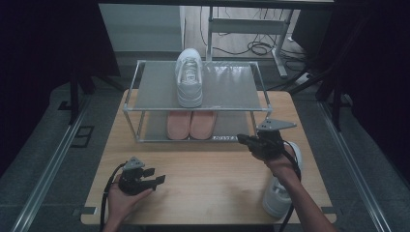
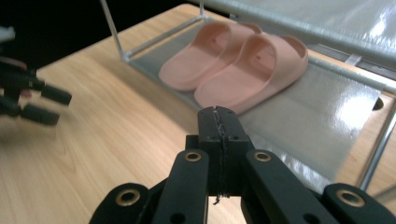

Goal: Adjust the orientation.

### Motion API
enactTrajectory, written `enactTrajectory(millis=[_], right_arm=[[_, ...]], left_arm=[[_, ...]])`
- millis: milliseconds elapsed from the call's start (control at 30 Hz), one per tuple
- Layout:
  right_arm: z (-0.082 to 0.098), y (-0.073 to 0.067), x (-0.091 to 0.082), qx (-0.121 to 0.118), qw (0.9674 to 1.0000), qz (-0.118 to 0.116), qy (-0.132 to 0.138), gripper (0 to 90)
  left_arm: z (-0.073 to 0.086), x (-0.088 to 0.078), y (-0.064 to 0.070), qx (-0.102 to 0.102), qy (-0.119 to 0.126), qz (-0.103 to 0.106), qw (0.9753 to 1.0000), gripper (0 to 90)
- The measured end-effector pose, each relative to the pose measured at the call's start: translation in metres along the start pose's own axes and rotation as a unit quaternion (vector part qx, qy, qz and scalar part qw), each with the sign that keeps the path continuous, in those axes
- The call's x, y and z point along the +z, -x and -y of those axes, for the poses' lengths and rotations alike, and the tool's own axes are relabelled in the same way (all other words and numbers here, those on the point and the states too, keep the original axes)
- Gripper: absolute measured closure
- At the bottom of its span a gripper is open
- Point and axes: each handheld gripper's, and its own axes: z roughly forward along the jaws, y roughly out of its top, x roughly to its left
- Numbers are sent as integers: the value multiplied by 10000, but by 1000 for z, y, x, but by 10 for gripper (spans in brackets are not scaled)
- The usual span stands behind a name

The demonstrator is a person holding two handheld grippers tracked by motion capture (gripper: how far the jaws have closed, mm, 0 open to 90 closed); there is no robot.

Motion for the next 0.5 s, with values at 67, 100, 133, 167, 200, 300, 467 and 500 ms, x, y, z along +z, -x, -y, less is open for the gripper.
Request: enactTrajectory(millis=[67,100,133,167,200,300,467,500], right_arm=[[7,-3,-4,-90,9999,33,-54,894],[10,-5,-6,-114,9999,38,-62,894],[13,-6,-9,-127,9999,27,-84,894],[16,-6,-11,-130,9999,26,-89,894],[19,-7,-13,-131,9999,33,-103,894],[26,-7,-18,-96,9999,34,-135,894],[49,-2,-34,26,9994,140,-302,894],[53,-2,-36,27,9992,158,-368,894]], left_arm=[[0,0,0,10,-3,3,10000,432],[-1,0,0,14,-3,9,10000,431],[-1,1,0,14,-6,11,10000,431],[-1,1,0,15,-14,12,10000,431],[-1,1,0,1,-20,20,10000,431],[-1,1,0,27,-16,21,10000,432],[-3,0,0,16,29,25,10000,432],[-3,1,-1,19,25,26,10000,432]])
